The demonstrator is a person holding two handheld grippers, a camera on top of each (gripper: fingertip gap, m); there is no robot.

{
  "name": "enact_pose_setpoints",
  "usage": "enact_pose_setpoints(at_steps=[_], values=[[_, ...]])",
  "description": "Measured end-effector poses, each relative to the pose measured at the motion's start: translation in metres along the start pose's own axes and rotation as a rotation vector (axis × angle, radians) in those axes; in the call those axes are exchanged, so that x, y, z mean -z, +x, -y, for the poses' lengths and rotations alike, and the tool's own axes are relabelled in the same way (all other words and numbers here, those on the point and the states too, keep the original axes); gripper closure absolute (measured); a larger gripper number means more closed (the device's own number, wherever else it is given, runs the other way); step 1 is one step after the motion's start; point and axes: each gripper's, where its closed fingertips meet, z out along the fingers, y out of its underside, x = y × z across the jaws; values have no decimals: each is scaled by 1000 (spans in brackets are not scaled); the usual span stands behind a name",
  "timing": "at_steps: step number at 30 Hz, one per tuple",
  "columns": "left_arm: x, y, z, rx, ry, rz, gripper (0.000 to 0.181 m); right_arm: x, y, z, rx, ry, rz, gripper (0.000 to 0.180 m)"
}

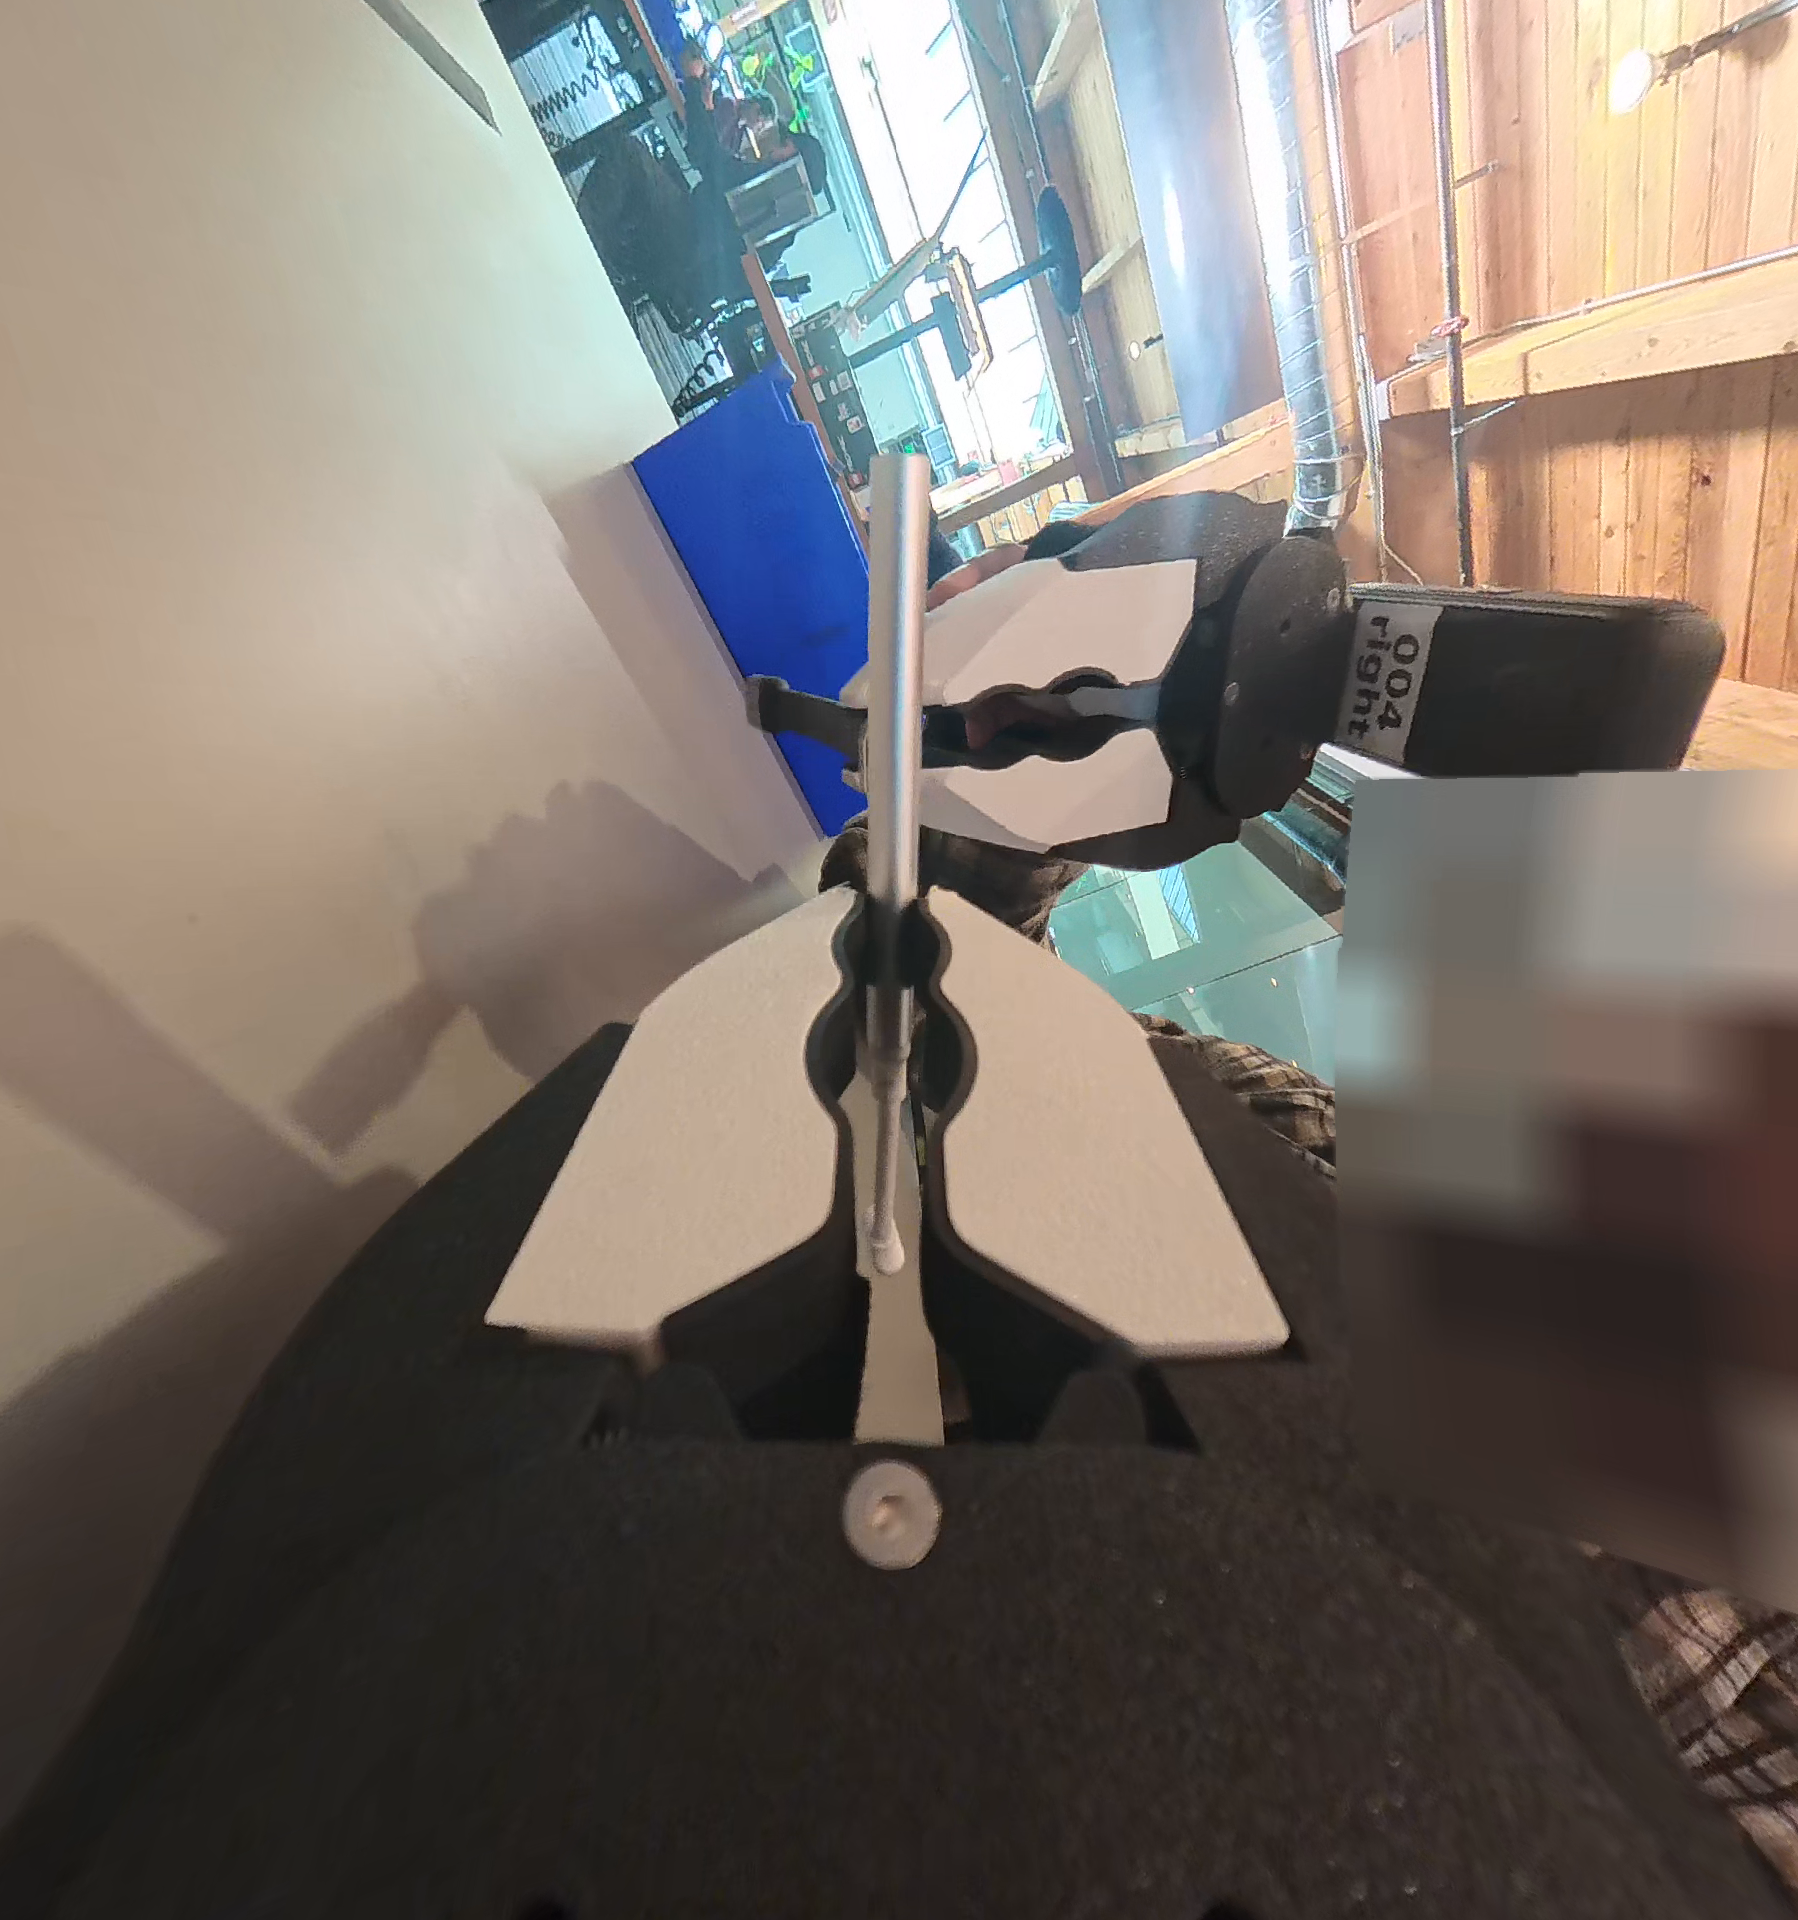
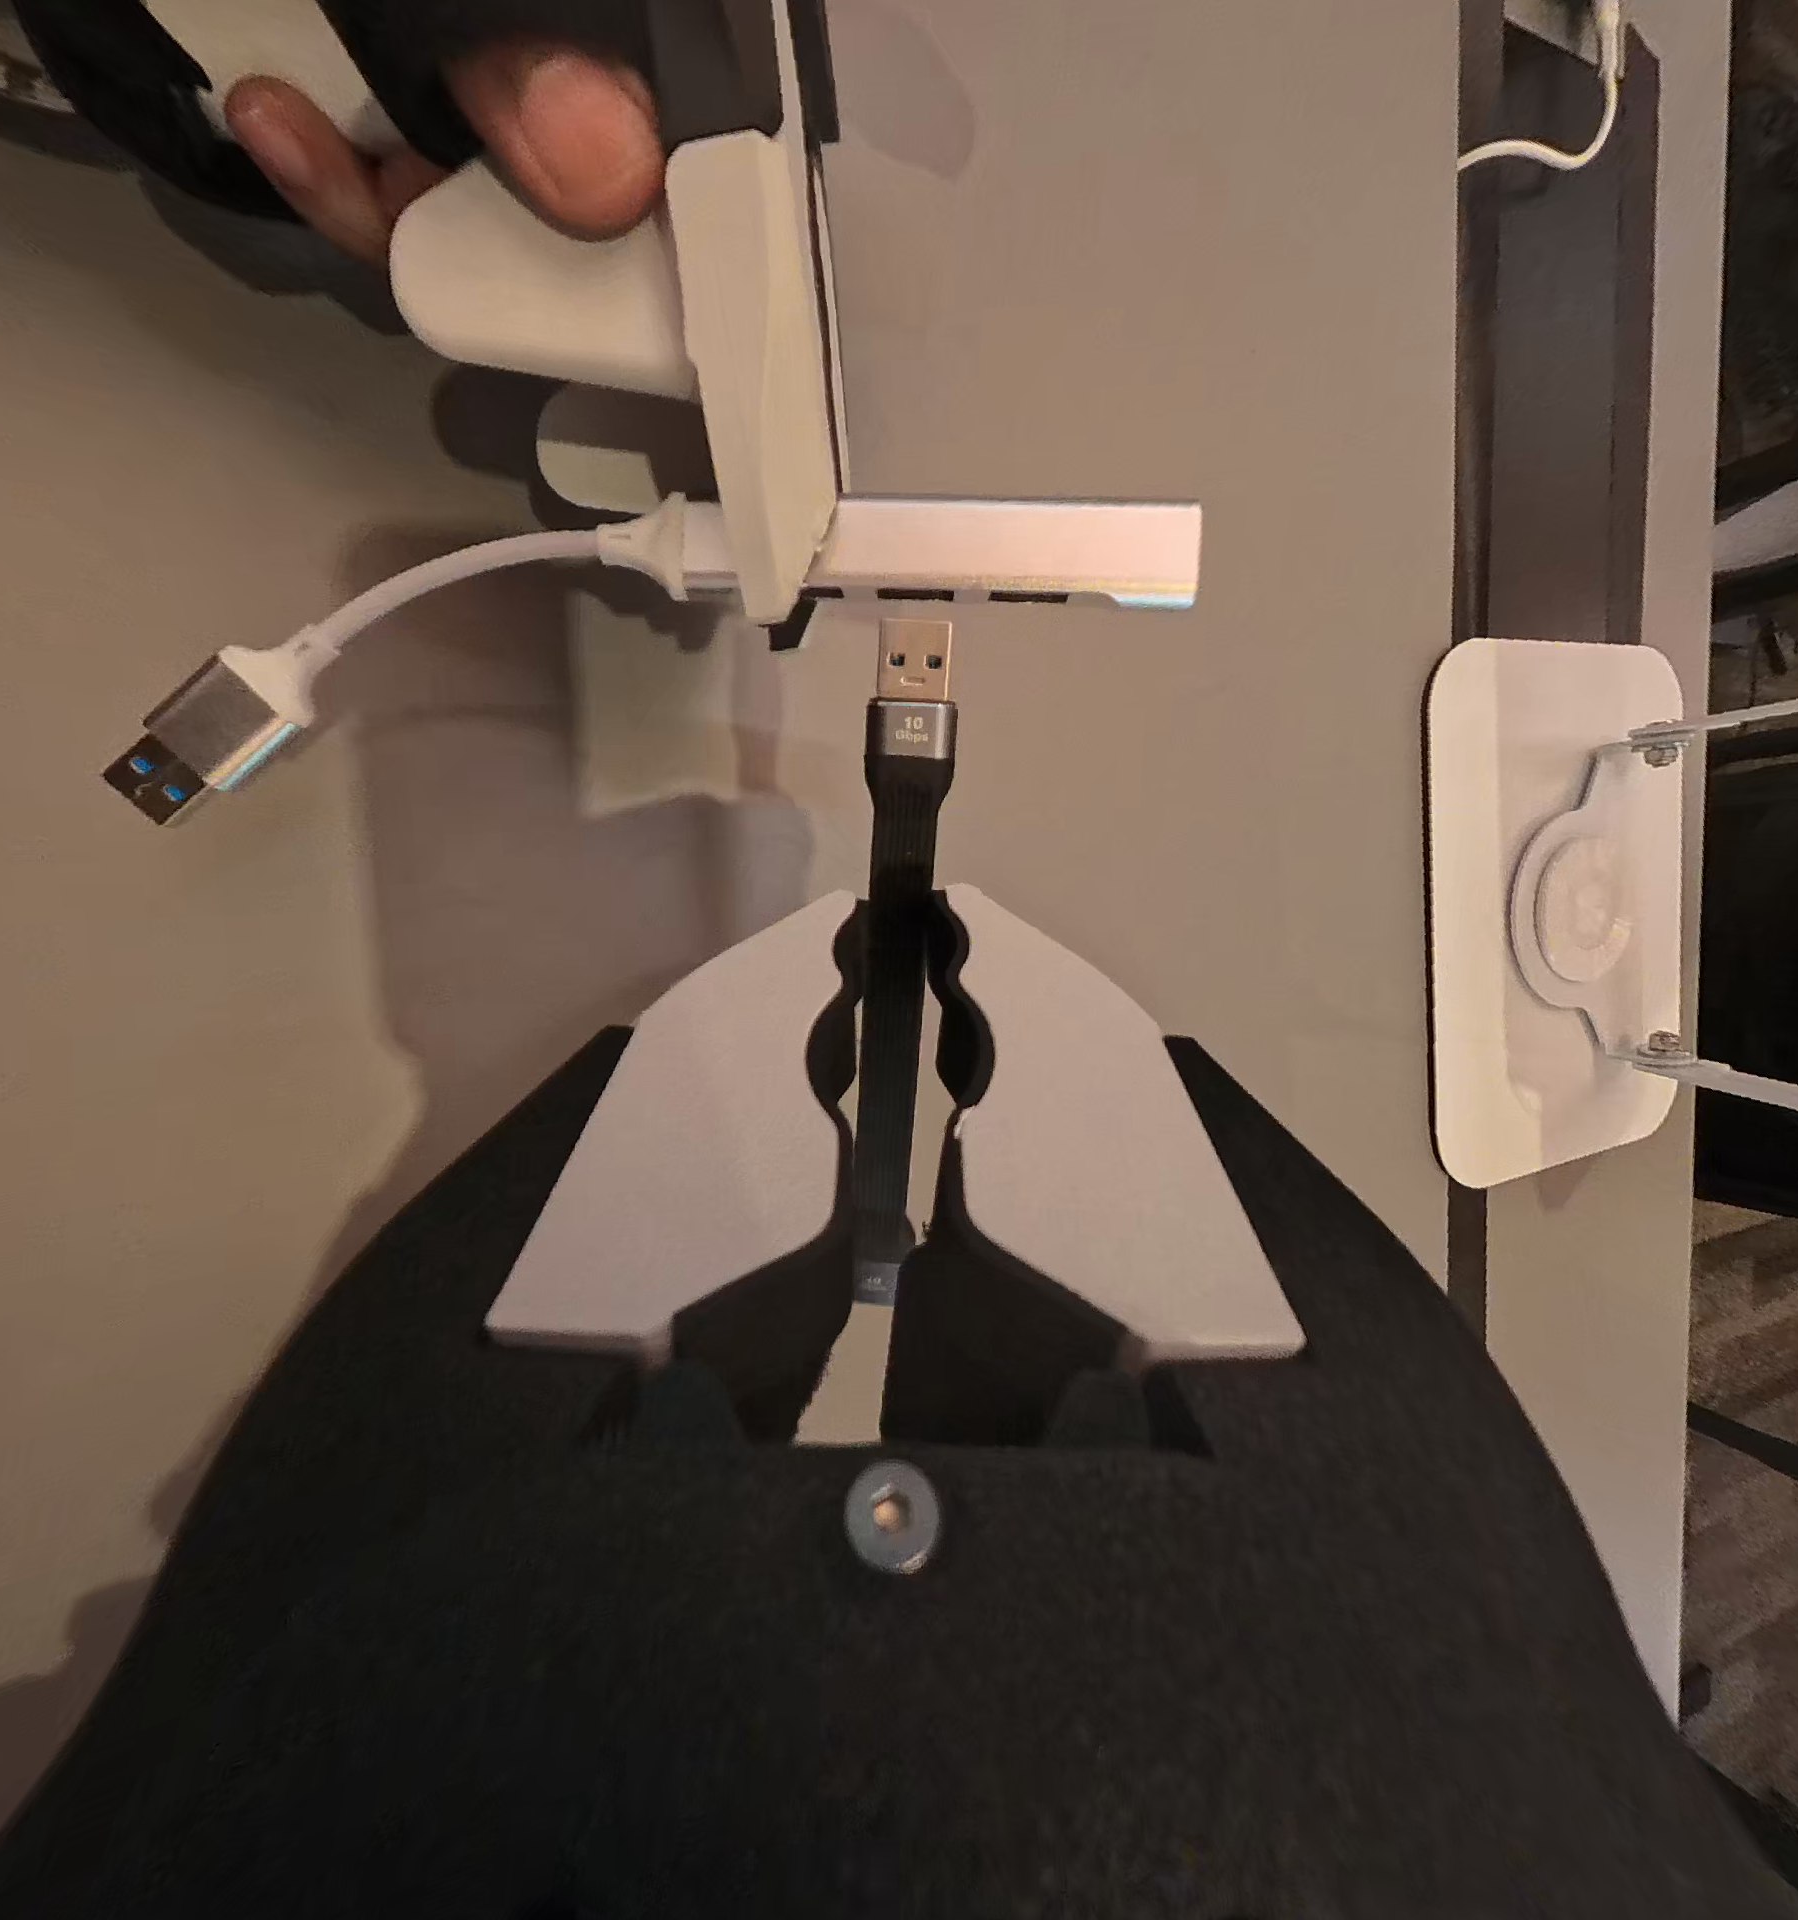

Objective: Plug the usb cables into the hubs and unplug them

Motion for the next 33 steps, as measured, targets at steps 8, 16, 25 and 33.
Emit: enact_pose_setpoints(at_steps=[8,16,25,33], values=[[-3,-1,-2,-2,-9,8,174,-3,0,-1,15,-20,-14,170],[-2,-3,-2,-9,-10,26,174,-3,0,1,16,-8,-8,170],[-2,-4,-2,-6,-8,30,174,-2,0,2,9,7,-4,170],[-2,1,-1,8,-3,-11,174,0,-1,3,5,19,7,170]])
